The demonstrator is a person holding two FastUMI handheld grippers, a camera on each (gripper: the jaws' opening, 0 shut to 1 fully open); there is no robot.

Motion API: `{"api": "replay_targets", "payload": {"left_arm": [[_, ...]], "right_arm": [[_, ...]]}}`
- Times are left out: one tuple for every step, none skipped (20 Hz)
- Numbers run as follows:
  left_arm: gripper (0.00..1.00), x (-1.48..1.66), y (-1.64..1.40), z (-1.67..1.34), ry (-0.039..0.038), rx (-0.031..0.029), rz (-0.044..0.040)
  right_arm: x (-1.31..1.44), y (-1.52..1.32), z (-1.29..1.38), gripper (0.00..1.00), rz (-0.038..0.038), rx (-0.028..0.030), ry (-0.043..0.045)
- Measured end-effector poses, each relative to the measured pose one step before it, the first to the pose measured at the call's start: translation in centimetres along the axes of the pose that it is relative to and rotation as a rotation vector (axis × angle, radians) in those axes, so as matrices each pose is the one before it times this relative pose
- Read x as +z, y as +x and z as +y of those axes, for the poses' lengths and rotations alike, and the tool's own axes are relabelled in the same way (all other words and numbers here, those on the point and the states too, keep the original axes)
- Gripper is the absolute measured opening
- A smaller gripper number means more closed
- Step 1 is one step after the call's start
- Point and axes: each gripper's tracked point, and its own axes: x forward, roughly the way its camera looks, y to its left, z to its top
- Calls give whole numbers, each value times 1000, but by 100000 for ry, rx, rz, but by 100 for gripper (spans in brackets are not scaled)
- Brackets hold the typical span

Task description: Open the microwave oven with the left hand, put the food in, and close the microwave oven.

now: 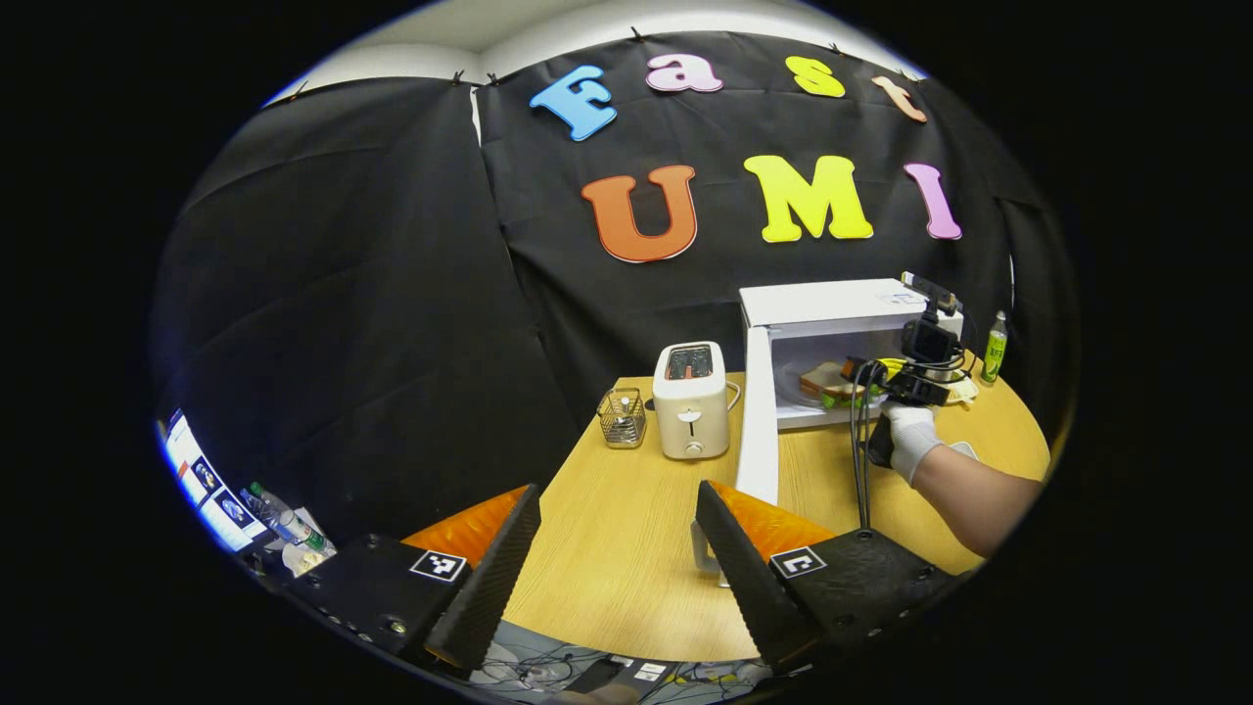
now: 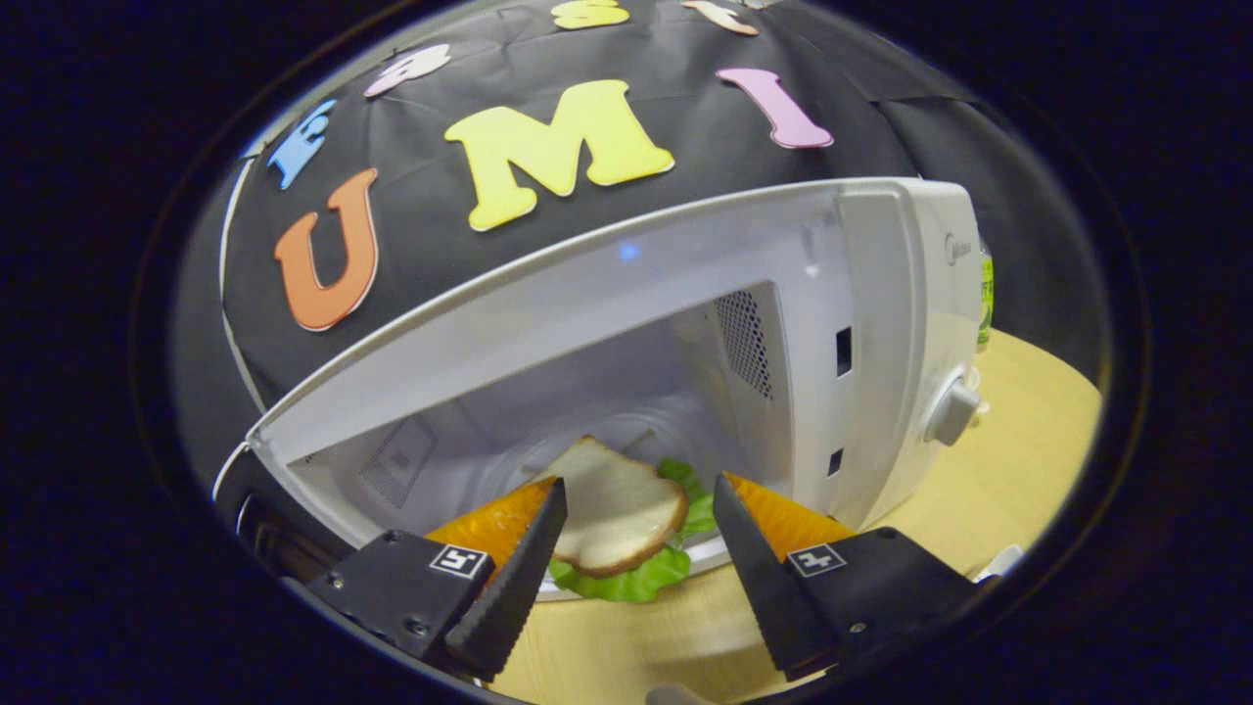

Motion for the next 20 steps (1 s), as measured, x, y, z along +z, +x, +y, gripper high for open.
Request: {"api": "replay_targets", "payload": {"left_arm": [[97,125,13,140,-158,296,-809],[97,77,155,357,176,379,-1122],[97,151,91,316,-2,506,-812],[97,159,127,158,-612,-70,-1138],[97,227,148,114,-822,-46,-1366],[97,51,109,187,-632,186,-962],[97,32,159,96,-523,115,-1121],[97,84,54,299,-499,171,-1782],[96,-58,204,117,-647,-179,-873],[96,-229,140,153,-583,1,-1057],[96,-111,301,49,-685,-81,-696],[96,-320,300,210,-795,-20,-392],[96,-285,274,72,-864,108,-459],[96,-333,379,104,-1103,-418,-310],[96,-290,329,117,-1000,64,-461],[97,-253,442,27,-853,-119,-308],[96,-299,483,119,-523,288,-122],[97,-359,434,178,-231,233,-369],[97,-364,524,68,-500,-65,32],[96,-369,531,118,-553,-40,-19]], "right_arm": [[356,-899,157,96,-285,1962,-958],[572,-977,338,96,-51,2548,-111],[756,-963,310,96,-730,2704,-781],[906,-1103,213,89,-306,2873,-2472],[1178,-1103,6,97,-1264,2346,-2897],[1270,-1133,-273,97,-1716,1782,-4086],[1056,-1245,-412,96,-319,1643,-3504],[905,-1386,-323,90,-530,1851,-2988],[1040,-1472,-547,91,-469,1135,-3336],[843,-1810,-764,98,-112,464,-2857],[1074,-1825,-697,98,-1058,782,-2644],[970,-1376,-619,90,-525,753,-1909],[1059,-1625,-528,98,-787,975,-1508],[889,-1431,-610,97,-391,1201,-2353],[1032,-1430,-772,98,-241,-201,-2498],[947,-1542,-585,98,-637,324,-1723],[742,-1496,-380,90,-526,484,-1213],[680,-1291,-373,98,-301,439,-885],[695,-1183,-292,98,-296,433,-990],[722,-1085,-213,97,-67,1177,-1005]]}}
